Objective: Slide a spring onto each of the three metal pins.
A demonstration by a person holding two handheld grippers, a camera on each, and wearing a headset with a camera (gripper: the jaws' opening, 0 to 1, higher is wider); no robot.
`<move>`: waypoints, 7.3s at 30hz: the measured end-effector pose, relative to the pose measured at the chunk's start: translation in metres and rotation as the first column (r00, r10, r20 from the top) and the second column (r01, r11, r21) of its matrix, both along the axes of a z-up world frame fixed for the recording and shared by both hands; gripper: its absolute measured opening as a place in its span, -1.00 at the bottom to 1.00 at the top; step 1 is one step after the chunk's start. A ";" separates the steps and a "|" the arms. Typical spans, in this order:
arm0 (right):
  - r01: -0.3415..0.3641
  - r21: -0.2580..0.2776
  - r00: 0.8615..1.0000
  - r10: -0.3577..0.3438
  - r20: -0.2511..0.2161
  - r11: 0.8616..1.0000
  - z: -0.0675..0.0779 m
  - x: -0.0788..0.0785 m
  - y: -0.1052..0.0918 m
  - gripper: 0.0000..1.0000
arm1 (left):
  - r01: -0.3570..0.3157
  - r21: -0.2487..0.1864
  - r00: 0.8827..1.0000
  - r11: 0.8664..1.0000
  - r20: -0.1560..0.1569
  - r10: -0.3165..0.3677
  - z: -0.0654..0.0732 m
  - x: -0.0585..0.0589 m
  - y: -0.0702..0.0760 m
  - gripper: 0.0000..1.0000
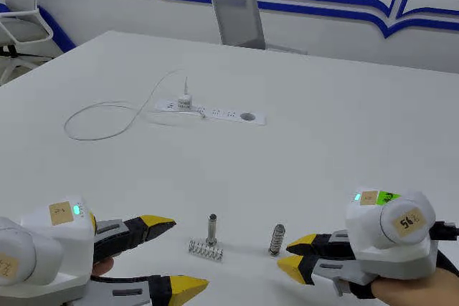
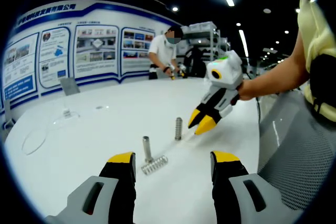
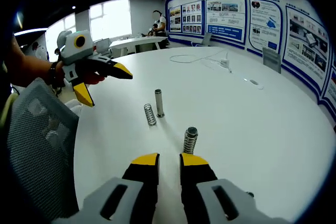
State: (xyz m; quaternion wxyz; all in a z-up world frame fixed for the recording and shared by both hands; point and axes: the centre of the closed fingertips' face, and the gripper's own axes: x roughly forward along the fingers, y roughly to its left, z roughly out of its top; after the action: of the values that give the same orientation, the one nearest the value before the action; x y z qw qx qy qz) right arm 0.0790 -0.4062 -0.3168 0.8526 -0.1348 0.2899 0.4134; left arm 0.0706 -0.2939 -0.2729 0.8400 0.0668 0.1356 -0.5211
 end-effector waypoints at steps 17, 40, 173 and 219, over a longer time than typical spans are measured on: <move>-0.114 0.007 0.993 0.114 0.015 0.993 0.000 0.006 0.060 -0.67 | -0.005 0.005 1.000 1.000 0.008 0.005 0.004 0.000 0.001 0.17; -0.135 -0.067 0.991 0.136 0.007 0.989 -0.028 0.032 0.086 -0.65 | -0.007 0.015 1.000 1.000 -0.002 0.007 0.000 -0.002 0.005 0.16; -0.442 -0.019 0.894 0.442 0.070 0.897 0.070 -0.047 0.108 -0.76 | 0.211 0.052 0.976 0.976 0.037 -0.213 -0.009 -0.035 -0.037 -0.79; -0.285 0.074 0.950 0.271 0.153 0.956 0.094 0.001 0.101 -0.77 | 0.082 0.055 0.996 0.995 0.035 -0.084 -0.010 -0.015 -0.013 -0.28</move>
State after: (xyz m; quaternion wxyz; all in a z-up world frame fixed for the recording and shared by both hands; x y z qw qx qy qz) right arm 0.0798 -0.3050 -0.2230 0.8096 -0.1626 0.1872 0.5321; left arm 0.0553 -0.3074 -0.2833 0.8178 0.1047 0.1309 -0.5505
